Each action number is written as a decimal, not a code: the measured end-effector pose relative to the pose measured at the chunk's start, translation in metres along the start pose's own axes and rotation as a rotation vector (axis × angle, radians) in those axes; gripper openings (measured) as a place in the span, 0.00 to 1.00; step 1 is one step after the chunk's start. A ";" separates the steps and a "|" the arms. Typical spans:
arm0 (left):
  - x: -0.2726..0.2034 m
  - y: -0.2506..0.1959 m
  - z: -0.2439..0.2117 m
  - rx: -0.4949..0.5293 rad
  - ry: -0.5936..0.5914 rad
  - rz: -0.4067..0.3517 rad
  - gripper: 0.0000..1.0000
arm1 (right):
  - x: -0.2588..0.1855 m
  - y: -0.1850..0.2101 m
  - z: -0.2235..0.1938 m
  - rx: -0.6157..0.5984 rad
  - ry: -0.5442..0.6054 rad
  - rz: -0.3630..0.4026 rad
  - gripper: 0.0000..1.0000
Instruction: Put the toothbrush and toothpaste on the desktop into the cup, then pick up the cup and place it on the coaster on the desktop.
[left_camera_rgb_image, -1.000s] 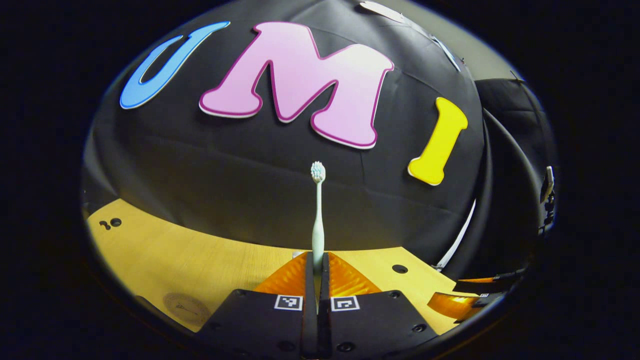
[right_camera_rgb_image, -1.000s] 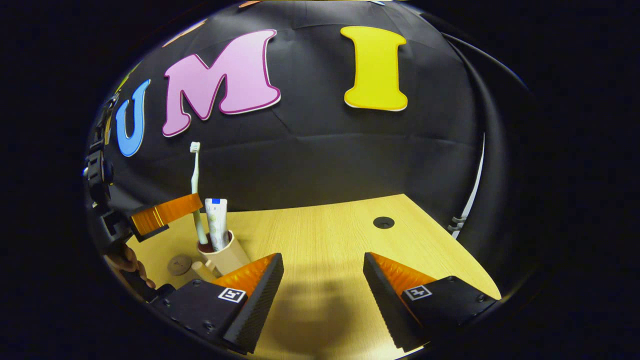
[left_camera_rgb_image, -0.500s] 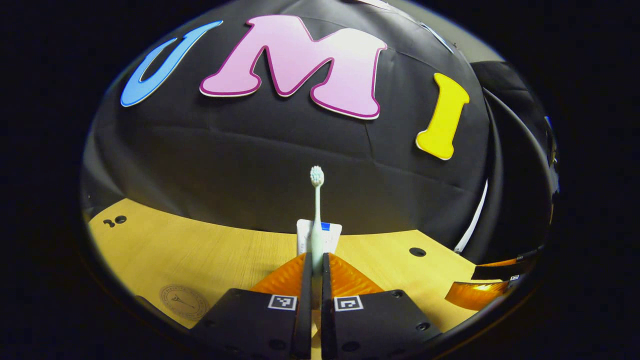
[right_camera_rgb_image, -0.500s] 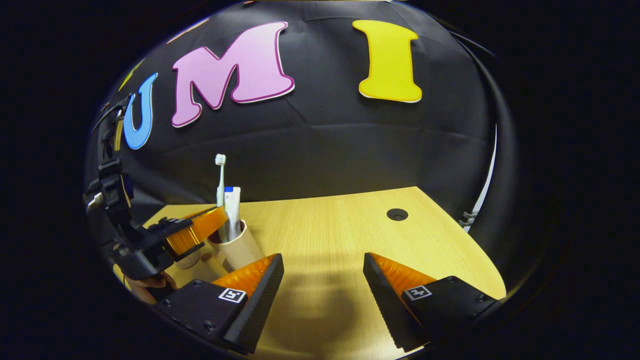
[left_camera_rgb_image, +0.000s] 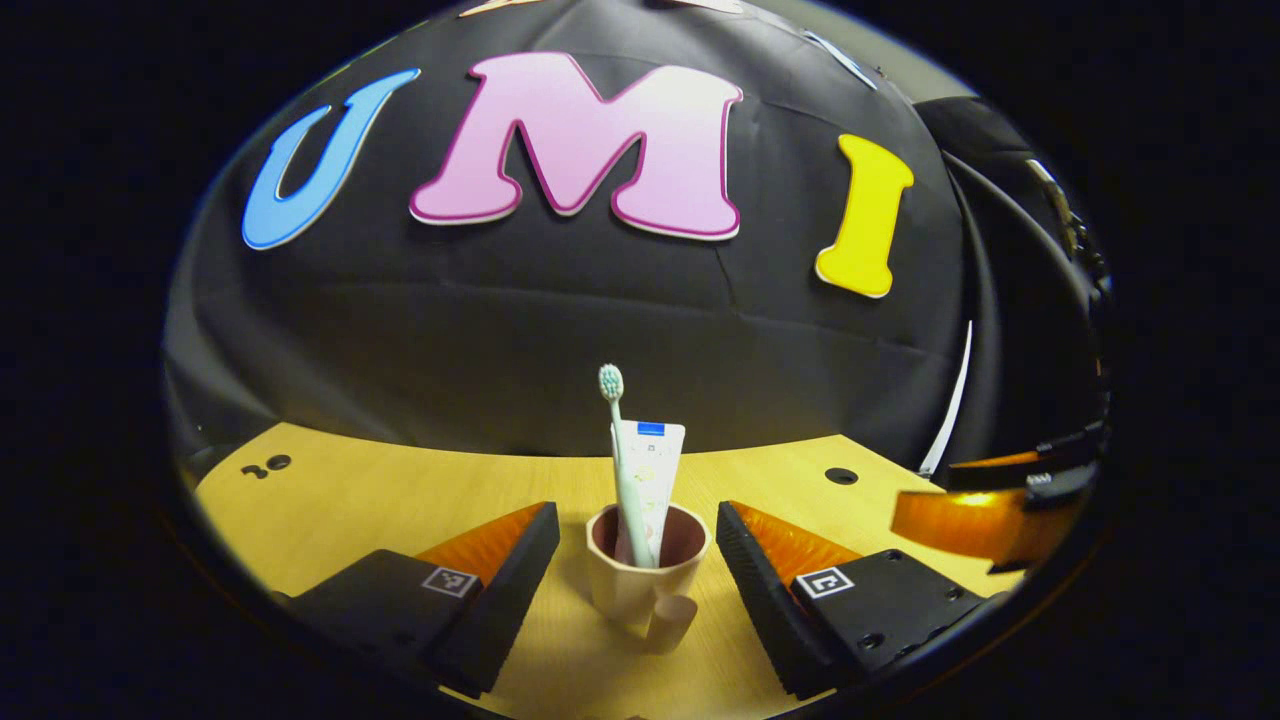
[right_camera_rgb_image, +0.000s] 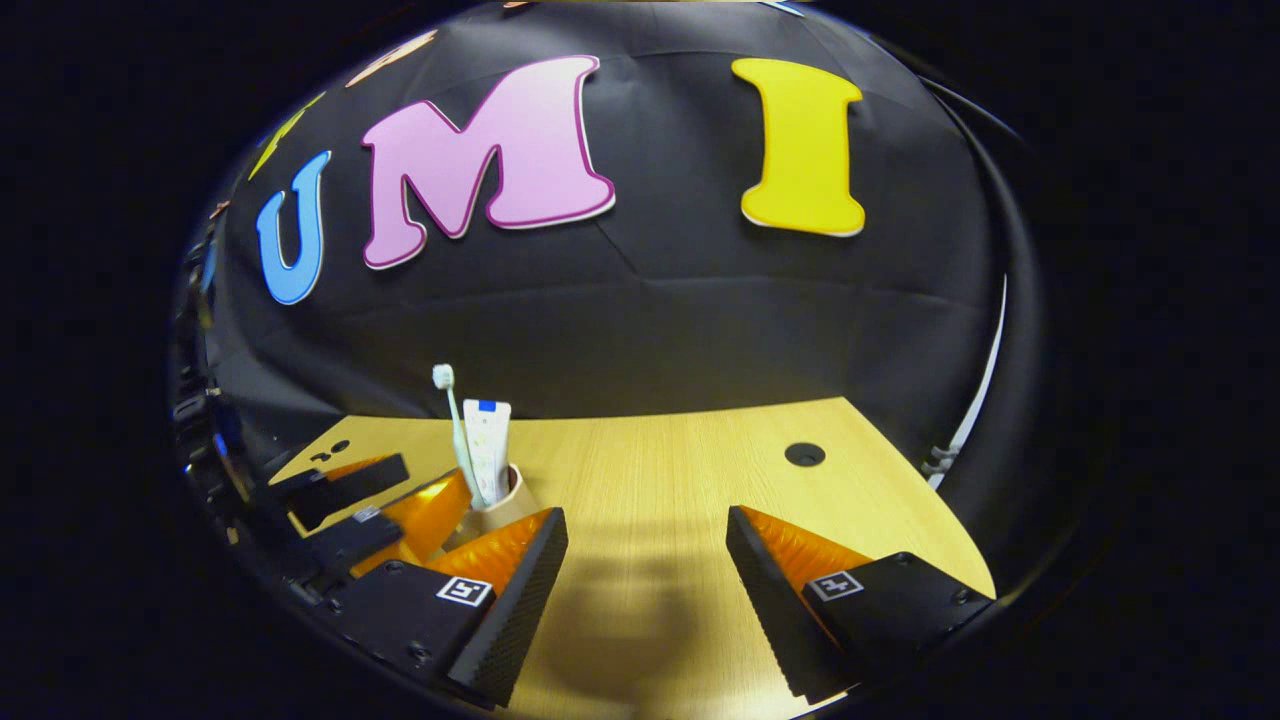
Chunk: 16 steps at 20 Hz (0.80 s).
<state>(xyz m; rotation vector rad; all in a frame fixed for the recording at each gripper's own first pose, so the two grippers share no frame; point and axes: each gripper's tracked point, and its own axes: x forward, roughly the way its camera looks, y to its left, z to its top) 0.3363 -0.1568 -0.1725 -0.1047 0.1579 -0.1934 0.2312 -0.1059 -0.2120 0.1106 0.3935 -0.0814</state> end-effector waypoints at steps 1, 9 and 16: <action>-0.017 0.008 0.004 -0.023 -0.002 0.022 1.00 | 0.001 0.004 0.006 -0.006 0.005 0.004 0.98; -0.202 0.074 -0.034 -0.184 0.135 0.202 0.97 | 0.001 0.093 0.036 -0.115 0.119 0.157 0.98; -0.317 0.109 -0.042 -0.154 0.196 0.314 0.97 | 0.029 0.157 -0.018 -0.139 0.416 0.236 0.98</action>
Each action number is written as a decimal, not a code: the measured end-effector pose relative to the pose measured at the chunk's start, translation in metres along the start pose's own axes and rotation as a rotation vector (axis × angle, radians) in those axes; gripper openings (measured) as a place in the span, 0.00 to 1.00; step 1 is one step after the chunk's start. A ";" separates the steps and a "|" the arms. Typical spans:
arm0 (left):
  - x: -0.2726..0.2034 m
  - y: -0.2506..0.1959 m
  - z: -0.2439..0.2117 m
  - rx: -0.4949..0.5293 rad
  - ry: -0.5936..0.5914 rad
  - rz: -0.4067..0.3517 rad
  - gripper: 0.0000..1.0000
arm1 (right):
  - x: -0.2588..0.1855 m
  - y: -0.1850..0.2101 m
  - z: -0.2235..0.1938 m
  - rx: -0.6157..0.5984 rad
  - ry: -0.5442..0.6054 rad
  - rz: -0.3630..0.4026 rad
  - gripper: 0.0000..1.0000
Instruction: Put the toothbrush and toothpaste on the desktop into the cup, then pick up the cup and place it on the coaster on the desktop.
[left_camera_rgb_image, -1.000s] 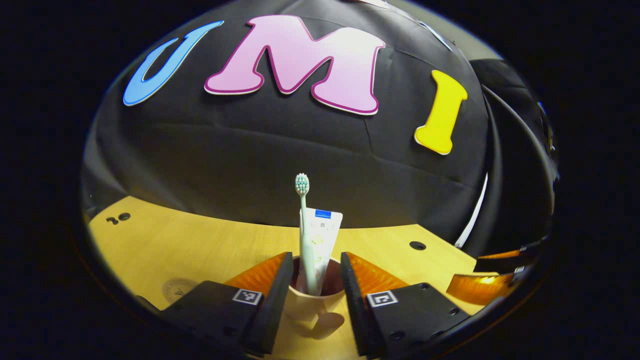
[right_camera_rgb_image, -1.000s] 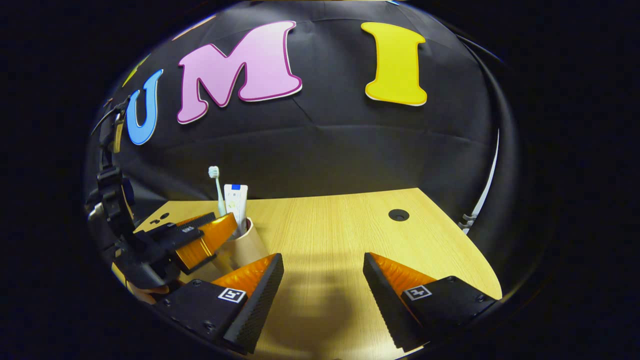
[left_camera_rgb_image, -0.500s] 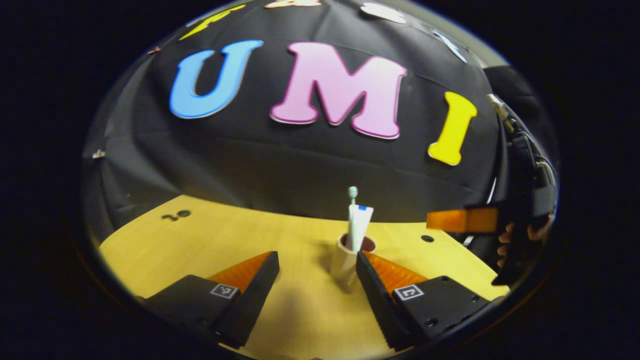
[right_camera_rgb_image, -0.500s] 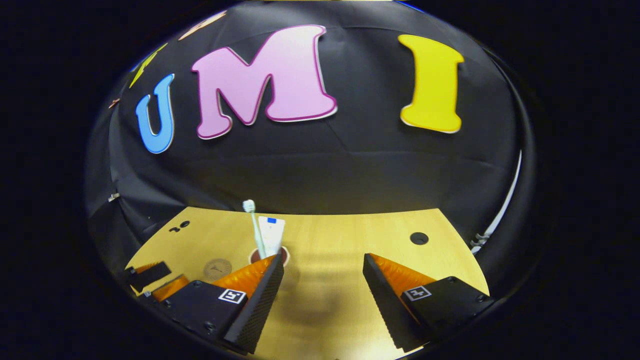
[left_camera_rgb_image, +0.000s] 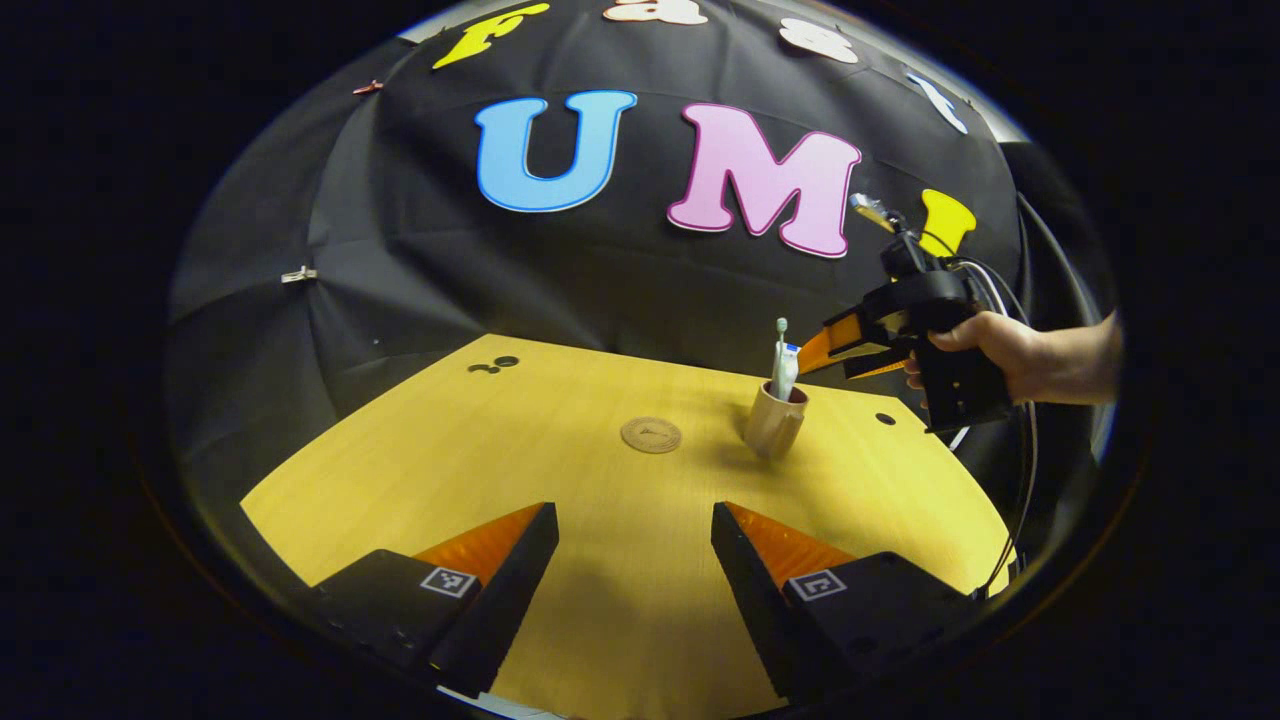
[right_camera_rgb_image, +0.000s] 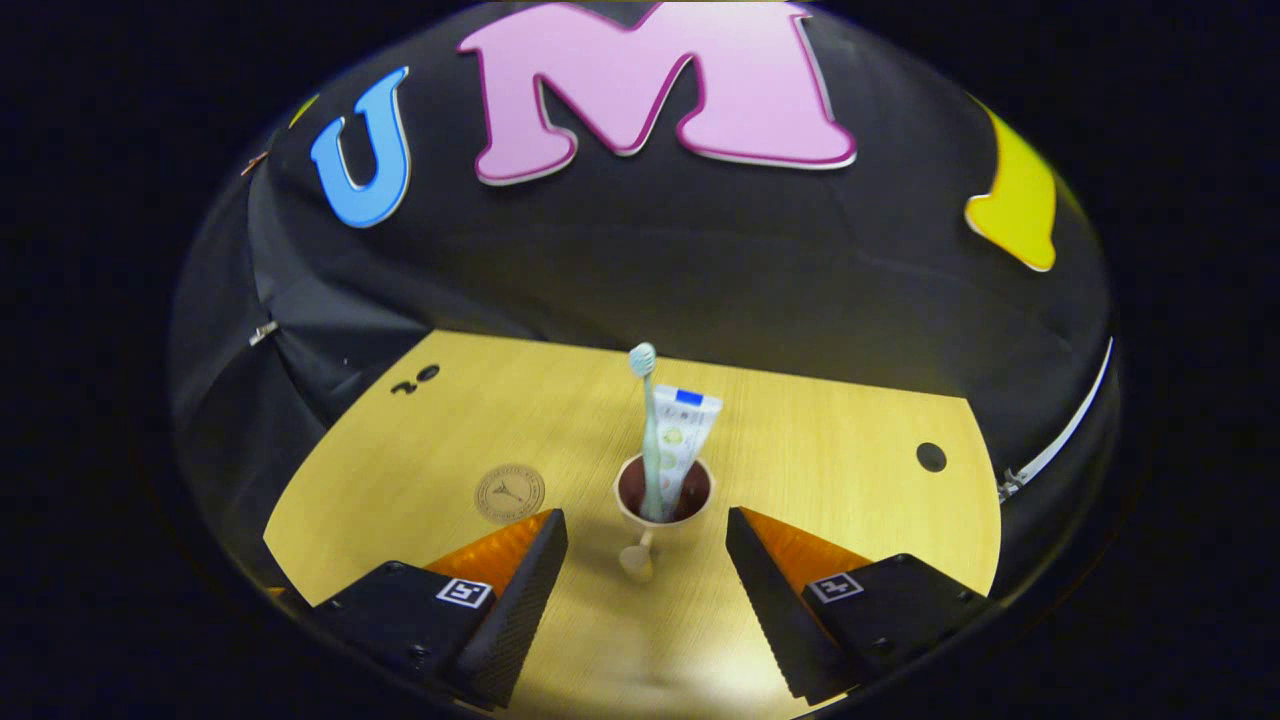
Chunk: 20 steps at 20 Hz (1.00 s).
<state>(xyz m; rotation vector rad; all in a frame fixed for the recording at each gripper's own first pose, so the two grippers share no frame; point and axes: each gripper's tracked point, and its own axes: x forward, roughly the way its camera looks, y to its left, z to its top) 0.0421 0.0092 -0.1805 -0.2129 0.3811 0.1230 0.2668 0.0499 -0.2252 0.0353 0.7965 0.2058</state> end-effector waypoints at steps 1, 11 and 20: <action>-0.005 0.006 0.000 -0.008 -0.002 0.010 0.98 | 0.010 0.008 -0.007 0.020 0.065 0.012 0.98; -0.035 0.039 -0.033 -0.009 0.051 0.077 0.97 | 0.082 0.002 -0.065 0.207 0.411 -0.073 0.98; -0.026 0.030 -0.043 0.015 0.084 0.060 0.98 | 0.123 -0.015 -0.085 0.341 0.503 -0.156 0.88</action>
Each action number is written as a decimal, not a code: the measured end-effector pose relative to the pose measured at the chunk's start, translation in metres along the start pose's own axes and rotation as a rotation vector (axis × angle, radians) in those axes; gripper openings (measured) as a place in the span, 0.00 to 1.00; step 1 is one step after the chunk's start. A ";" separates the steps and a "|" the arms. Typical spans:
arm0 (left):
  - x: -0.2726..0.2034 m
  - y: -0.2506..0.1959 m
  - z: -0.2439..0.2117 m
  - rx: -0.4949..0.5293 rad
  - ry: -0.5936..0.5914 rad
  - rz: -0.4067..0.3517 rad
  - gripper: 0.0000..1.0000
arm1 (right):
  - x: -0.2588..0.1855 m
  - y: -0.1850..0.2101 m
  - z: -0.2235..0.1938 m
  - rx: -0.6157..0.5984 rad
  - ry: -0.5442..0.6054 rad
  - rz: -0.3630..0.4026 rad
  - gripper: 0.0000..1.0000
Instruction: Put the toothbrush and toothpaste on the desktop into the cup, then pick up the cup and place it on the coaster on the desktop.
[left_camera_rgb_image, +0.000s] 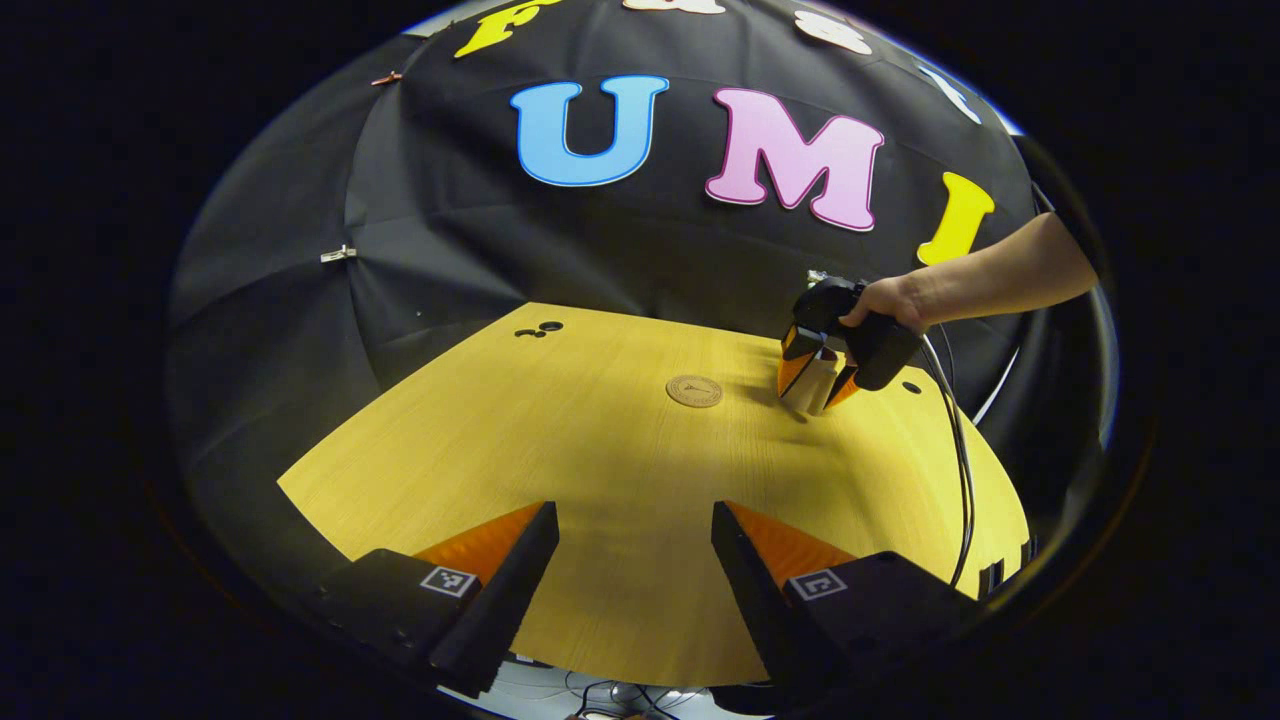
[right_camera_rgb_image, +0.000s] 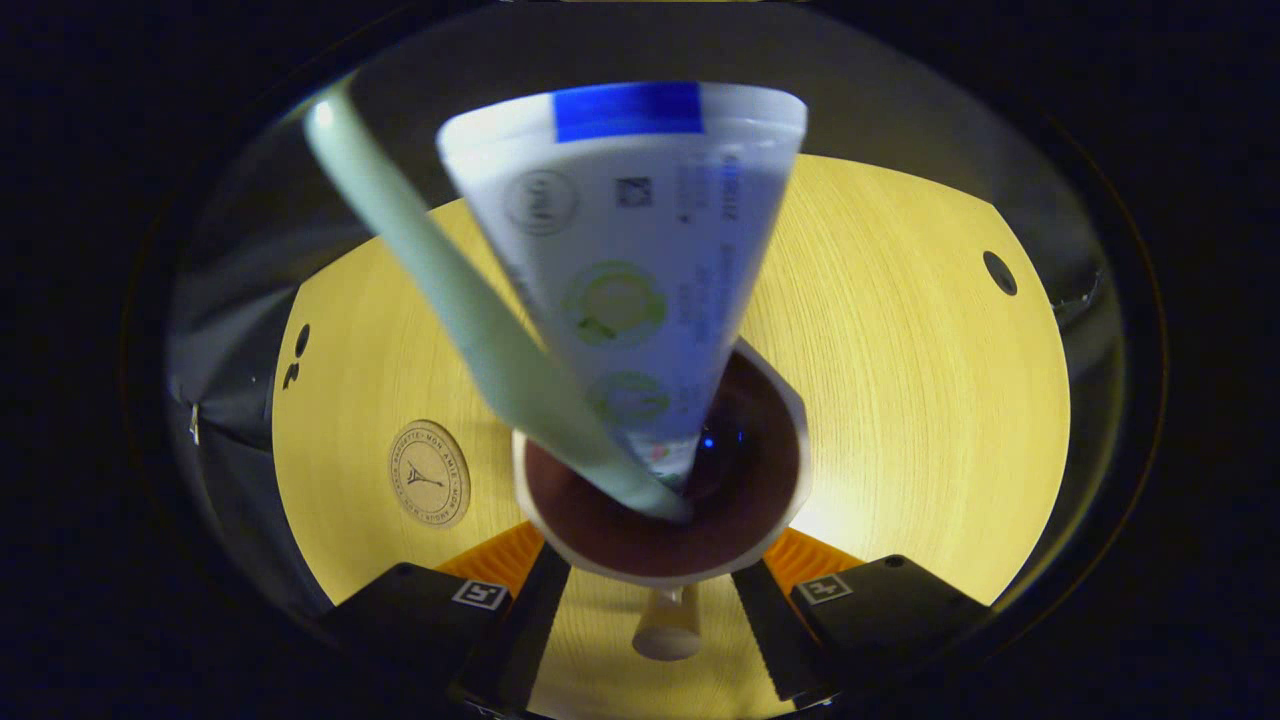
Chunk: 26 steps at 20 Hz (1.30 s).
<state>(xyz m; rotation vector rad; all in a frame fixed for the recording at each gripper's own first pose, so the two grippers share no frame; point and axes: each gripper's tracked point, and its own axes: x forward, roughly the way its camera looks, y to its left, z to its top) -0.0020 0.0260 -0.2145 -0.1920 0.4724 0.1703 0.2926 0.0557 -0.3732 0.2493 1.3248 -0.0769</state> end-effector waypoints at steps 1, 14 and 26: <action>0.002 -0.002 -0.002 0.001 0.006 -0.005 0.98 | 0.002 -0.005 0.002 0.000 -0.007 -0.006 0.84; 0.006 -0.018 -0.004 -0.045 0.040 -0.032 0.98 | 0.002 -0.019 -0.004 -0.226 -0.051 -0.051 0.26; 0.000 -0.021 -0.005 0.027 0.026 -0.051 0.98 | -0.034 0.035 0.005 -0.273 -0.112 0.005 0.32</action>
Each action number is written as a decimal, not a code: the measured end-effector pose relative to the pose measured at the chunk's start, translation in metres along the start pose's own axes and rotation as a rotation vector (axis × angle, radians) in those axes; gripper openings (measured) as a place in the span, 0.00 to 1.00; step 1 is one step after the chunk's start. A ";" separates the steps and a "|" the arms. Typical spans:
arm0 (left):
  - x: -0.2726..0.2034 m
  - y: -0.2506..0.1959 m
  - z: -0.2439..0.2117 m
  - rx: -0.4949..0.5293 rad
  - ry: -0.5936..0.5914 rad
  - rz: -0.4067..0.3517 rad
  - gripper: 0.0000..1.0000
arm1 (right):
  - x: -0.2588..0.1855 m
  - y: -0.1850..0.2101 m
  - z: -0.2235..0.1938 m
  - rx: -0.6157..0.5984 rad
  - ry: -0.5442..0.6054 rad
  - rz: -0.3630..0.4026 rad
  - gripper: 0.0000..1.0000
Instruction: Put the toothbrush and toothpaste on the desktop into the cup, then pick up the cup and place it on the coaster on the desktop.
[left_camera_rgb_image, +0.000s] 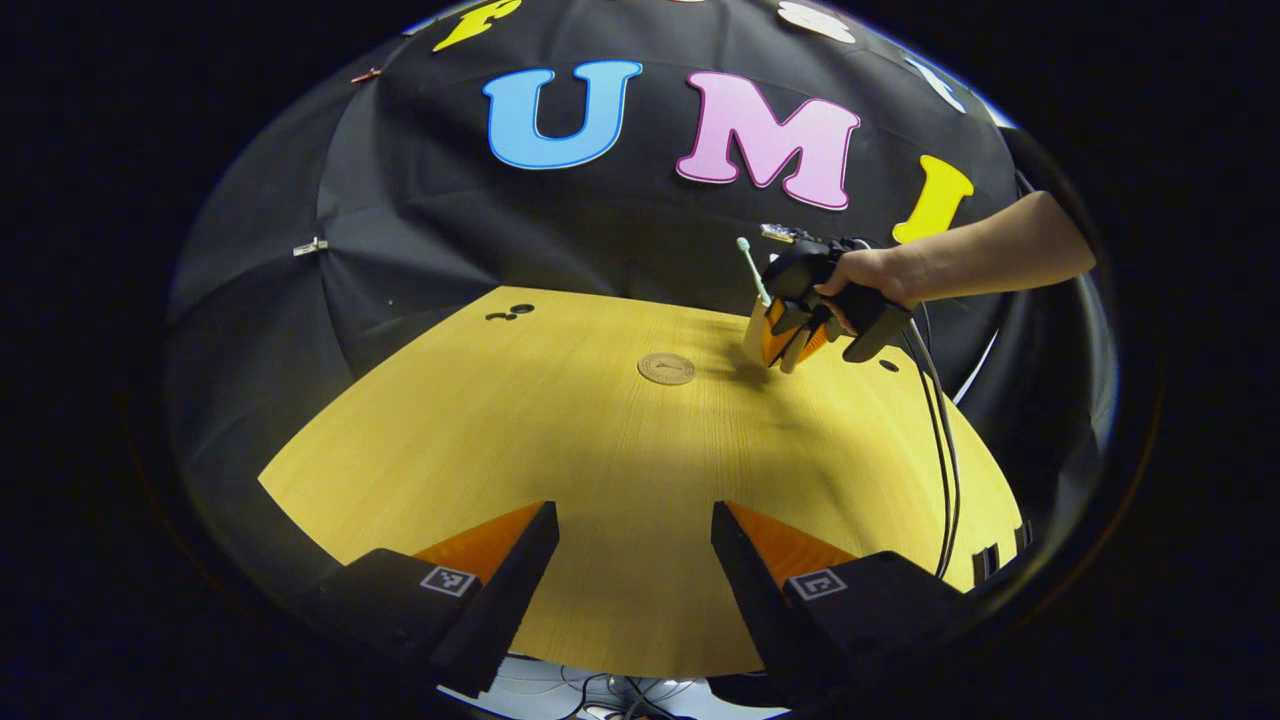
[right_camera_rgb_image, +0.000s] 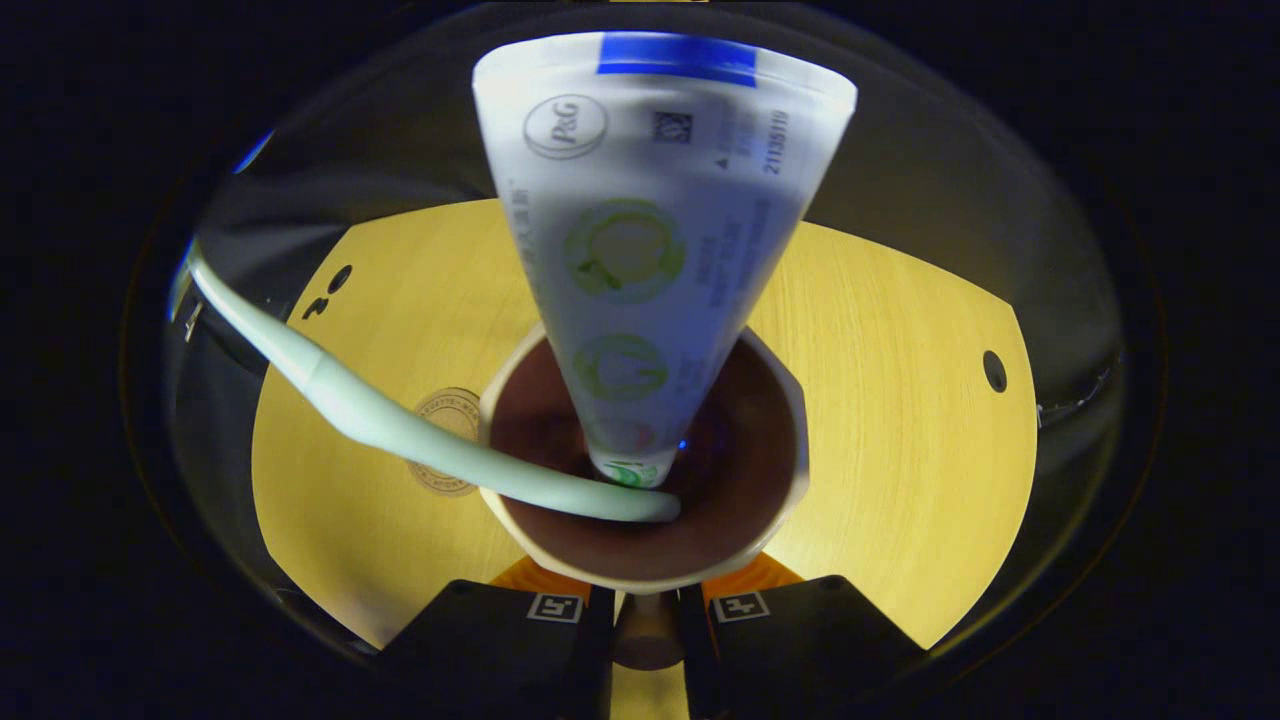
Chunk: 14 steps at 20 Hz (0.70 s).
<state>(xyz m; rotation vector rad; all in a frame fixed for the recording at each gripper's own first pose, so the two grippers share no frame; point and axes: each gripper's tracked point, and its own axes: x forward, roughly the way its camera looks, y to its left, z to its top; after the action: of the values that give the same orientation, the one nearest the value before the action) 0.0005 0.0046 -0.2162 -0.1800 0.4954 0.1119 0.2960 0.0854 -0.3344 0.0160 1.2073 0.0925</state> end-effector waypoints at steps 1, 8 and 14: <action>0.000 0.000 0.001 0.002 -0.006 0.004 0.98 | -0.001 0.011 0.004 -0.015 -0.007 0.007 0.32; -0.003 0.007 -0.006 -0.061 0.005 -0.002 0.98 | 0.005 0.090 0.010 -0.124 -0.003 0.054 0.32; -0.009 0.031 -0.027 -0.143 0.029 0.066 0.98 | 0.025 0.140 0.002 -0.166 0.044 0.087 0.32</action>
<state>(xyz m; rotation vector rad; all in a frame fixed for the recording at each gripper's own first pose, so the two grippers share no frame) -0.0250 0.0290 -0.2398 -0.3055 0.5227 0.2096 0.2974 0.2271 -0.3482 -0.0789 1.2400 0.2697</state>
